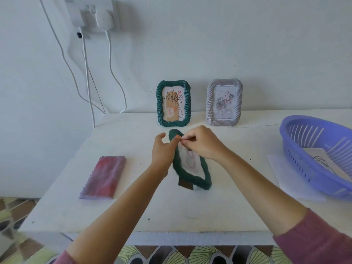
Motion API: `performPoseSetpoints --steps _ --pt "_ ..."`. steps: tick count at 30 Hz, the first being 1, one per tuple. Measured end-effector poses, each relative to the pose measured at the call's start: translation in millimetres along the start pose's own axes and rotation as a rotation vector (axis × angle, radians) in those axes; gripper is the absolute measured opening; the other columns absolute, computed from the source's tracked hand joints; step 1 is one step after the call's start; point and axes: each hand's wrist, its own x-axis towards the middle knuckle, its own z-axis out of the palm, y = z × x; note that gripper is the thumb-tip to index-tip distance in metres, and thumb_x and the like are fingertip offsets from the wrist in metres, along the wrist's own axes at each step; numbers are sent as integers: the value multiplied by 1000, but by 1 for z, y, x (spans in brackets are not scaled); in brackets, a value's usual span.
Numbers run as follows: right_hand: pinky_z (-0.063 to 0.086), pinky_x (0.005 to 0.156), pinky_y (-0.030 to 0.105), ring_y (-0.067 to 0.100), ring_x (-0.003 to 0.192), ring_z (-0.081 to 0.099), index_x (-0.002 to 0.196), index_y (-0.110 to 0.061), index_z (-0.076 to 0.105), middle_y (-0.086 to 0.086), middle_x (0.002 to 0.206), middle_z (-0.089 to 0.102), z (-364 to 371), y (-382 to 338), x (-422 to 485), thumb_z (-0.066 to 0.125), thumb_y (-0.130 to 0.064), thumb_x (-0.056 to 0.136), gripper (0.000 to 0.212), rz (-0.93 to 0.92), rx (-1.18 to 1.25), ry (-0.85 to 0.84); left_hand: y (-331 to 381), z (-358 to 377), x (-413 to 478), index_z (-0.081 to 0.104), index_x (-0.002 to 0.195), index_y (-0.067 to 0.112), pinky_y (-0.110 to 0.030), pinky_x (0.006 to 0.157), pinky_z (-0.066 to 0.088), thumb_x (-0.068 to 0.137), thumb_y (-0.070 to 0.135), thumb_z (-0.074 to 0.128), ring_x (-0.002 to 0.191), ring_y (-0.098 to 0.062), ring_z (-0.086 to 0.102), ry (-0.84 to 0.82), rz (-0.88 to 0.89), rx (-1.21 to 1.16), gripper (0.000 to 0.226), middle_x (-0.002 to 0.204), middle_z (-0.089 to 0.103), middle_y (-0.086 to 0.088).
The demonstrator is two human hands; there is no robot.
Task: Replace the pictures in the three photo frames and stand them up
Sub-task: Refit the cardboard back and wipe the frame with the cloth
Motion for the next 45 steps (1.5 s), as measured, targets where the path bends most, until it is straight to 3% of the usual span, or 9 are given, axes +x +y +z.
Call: performPoseSetpoints --steps 5,9,13,16,20,26,32,39,45 --pt "45 92 32 31 112 57 116 4 59 19 122 61 27 60 -15 45 -10 94 30 278 -20 214 -34 -8 10 38 140 17 -33 84 51 90 9 51 112 -26 57 27 46 312 52 133 55 -8" --pt "30 108 30 22 136 36 140 -6 36 8 148 39 44 85 -25 41 -20 96 46 322 -15 125 -53 0 7 32 144 14 -33 100 42 92 8 42 122 -28 49 39 96 406 53 136 52 -10" --pt "14 116 27 14 145 16 147 -11 20 2 157 18 56 98 -28 36 -24 98 54 284 -160 81 -63 8 8 34 142 12 -42 105 37 94 13 35 124 -36 39 22 110 544 48 111 55 -11" --pt "8 117 26 14 146 10 148 -10 14 3 158 11 58 99 -27 30 -25 100 54 286 -240 50 -63 -2 15 33 144 23 -42 118 6 95 30 39 144 -35 4 48 109 843 50 157 15 -11" --pt "7 117 26 14 146 8 149 -10 12 3 158 9 59 101 -28 27 -27 100 53 290 -255 42 -56 -52 32 26 145 31 -49 116 -8 88 41 54 145 -36 -10 343 112 917 65 158 -4 -13" --pt "9 117 26 14 146 10 149 -11 14 2 158 10 61 105 -26 27 -32 100 54 306 -226 44 -75 -120 37 24 143 20 -53 115 -5 79 48 58 142 -42 5 523 -118 867 78 149 24 -21" --pt "10 117 27 12 145 11 148 -12 18 1 158 13 57 105 -26 29 -35 99 55 312 -86 54 -77 -129 39 37 130 12 -45 99 30 88 51 40 117 -38 40 496 -104 1103 57 127 43 -20" --pt "-7 117 29 9 146 -1 148 -20 9 -2 158 2 45 74 -29 31 -39 98 58 157 -28 157 -66 -123 40 50 119 7 -44 91 38 95 40 35 107 -40 49 529 11 861 44 119 46 -20" --pt "13 117 33 8 140 24 147 -28 16 -9 155 20 57 23 -19 38 -61 86 73 286 691 -28 -17 -53 15 54 98 10 -30 79 36 92 32 38 90 -25 51 309 201 349 28 102 56 -9"
